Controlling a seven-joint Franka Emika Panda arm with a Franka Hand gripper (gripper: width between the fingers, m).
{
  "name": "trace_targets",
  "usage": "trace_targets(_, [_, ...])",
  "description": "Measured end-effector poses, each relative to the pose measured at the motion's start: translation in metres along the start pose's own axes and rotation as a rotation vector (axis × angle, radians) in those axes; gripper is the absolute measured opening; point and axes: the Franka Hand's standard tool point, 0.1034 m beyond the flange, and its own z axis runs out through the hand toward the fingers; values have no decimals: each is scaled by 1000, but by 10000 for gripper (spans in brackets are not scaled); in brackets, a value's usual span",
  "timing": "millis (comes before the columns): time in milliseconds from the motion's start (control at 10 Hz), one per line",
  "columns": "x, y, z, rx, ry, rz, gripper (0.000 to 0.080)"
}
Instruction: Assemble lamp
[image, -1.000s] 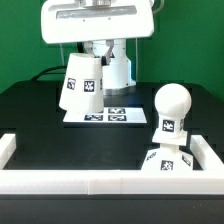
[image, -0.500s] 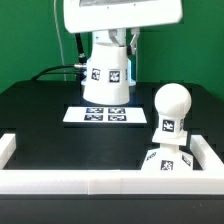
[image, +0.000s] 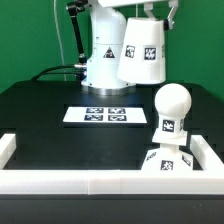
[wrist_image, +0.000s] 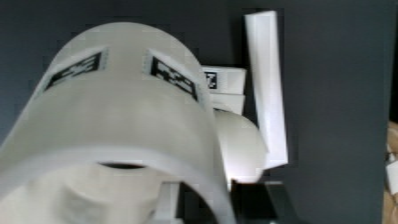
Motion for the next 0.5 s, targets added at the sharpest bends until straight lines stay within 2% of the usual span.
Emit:
trace_targets(400, [-3,4,6,-4,-7,-2,44])
trace_targets(500, [2,-4,4,11,-7,5,44])
